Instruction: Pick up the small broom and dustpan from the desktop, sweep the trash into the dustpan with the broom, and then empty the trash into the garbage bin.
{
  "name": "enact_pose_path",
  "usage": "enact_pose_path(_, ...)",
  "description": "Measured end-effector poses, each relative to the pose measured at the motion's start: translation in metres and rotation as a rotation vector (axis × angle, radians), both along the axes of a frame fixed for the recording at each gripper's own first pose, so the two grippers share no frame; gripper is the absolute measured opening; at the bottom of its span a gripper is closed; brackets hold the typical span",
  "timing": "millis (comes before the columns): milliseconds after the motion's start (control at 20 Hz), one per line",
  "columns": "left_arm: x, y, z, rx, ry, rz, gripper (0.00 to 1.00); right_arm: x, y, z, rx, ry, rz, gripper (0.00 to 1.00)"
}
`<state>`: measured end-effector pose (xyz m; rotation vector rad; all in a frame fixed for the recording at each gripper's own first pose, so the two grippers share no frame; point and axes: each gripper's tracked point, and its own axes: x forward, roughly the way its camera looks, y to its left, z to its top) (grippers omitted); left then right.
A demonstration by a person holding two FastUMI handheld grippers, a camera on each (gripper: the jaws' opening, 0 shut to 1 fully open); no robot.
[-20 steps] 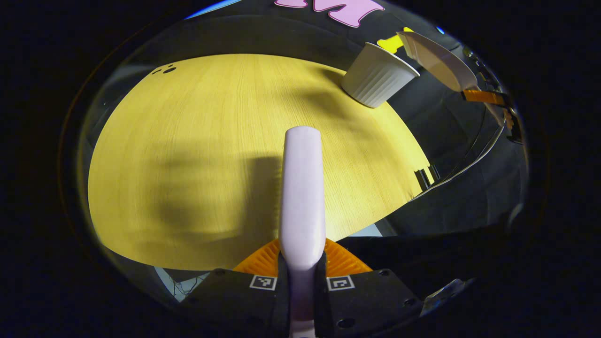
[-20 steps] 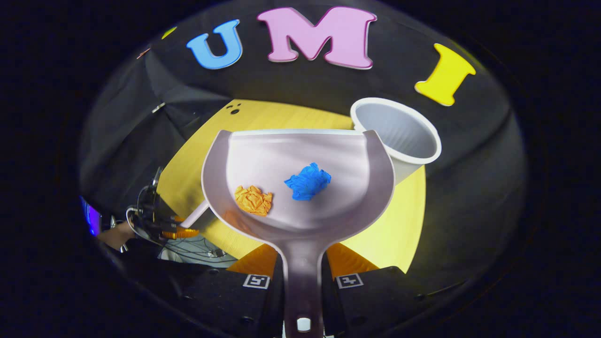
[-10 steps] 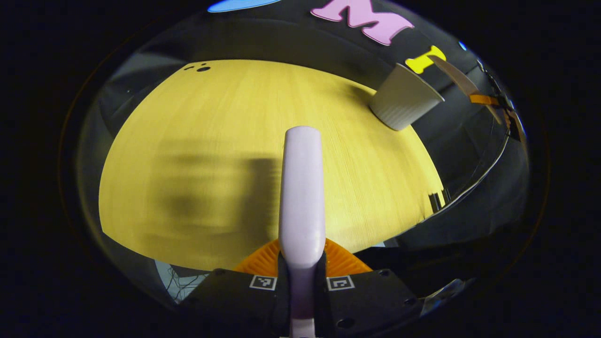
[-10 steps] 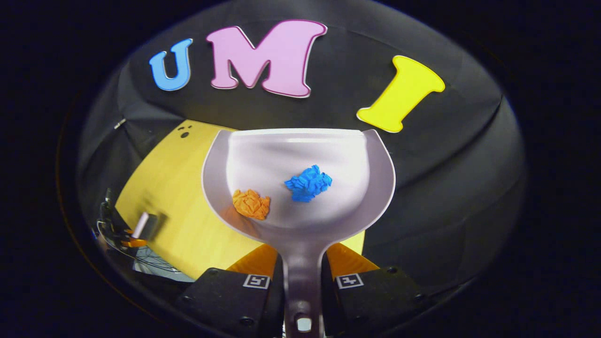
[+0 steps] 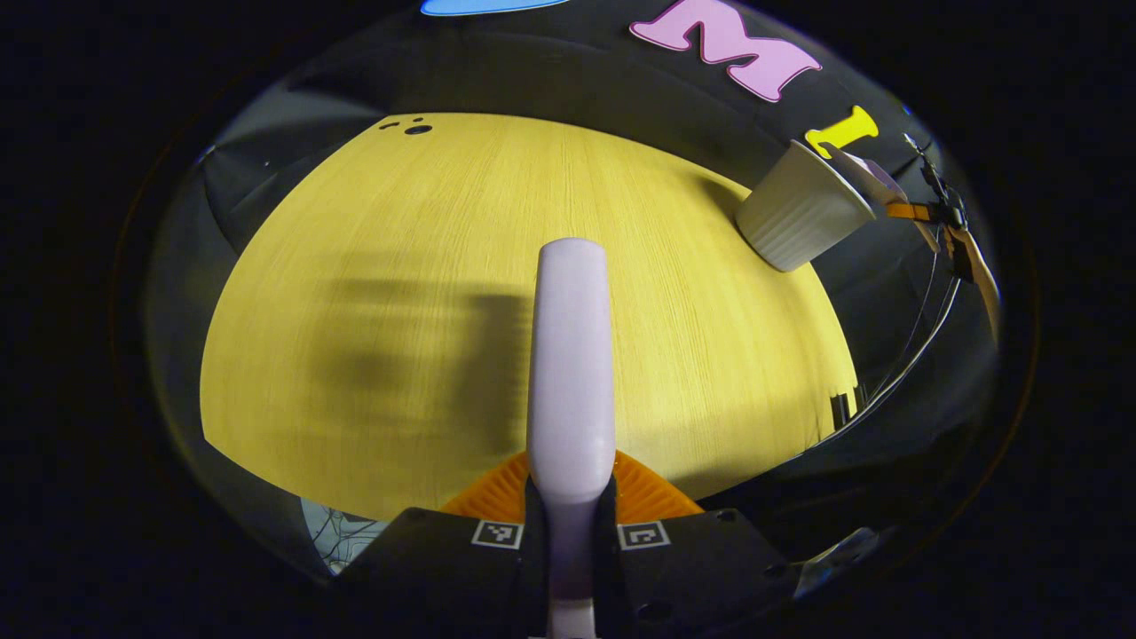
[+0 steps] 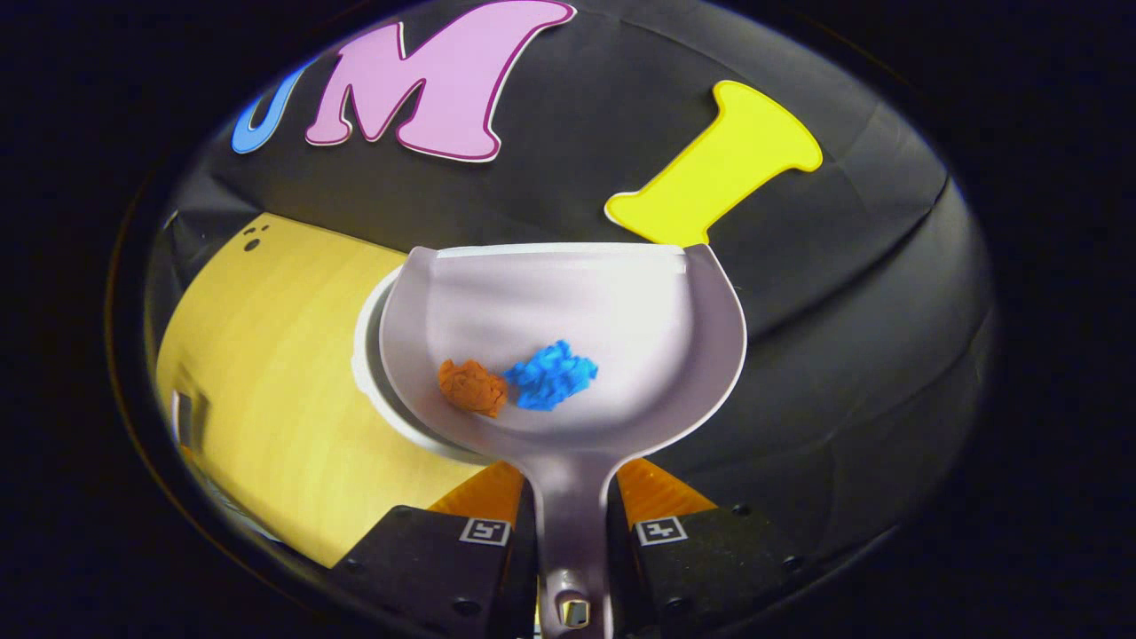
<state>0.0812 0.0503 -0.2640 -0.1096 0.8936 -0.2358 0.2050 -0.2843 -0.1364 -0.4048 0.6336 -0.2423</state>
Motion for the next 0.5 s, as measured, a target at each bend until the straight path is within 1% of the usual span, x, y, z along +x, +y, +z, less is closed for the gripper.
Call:
enact_pose_path(150, 0.009, 0.001, 0.004, -0.014, 0.005, 0.020, 0.25, 0.016, -0.008, -0.002, -0.137, -0.027, 0.021, 0.36)
enact_pose_path(350, 0.015, 0.001, 0.005, -0.016, 0.011, 0.021, 0.25, 0.025, -0.016, -0.003, -0.321, -0.063, 0.062, 0.36)
enact_pose_path(400, 0.015, 0.000, 0.004, -0.013, 0.015, 0.020, 0.24, 0.027, -0.019, -0.004, -0.366, -0.063, 0.066, 0.32)
enact_pose_path(500, 0.015, 0.000, 0.003, -0.011, 0.027, 0.015, 0.25, 0.033, -0.022, -0.009, -0.441, -0.051, 0.082, 0.36)
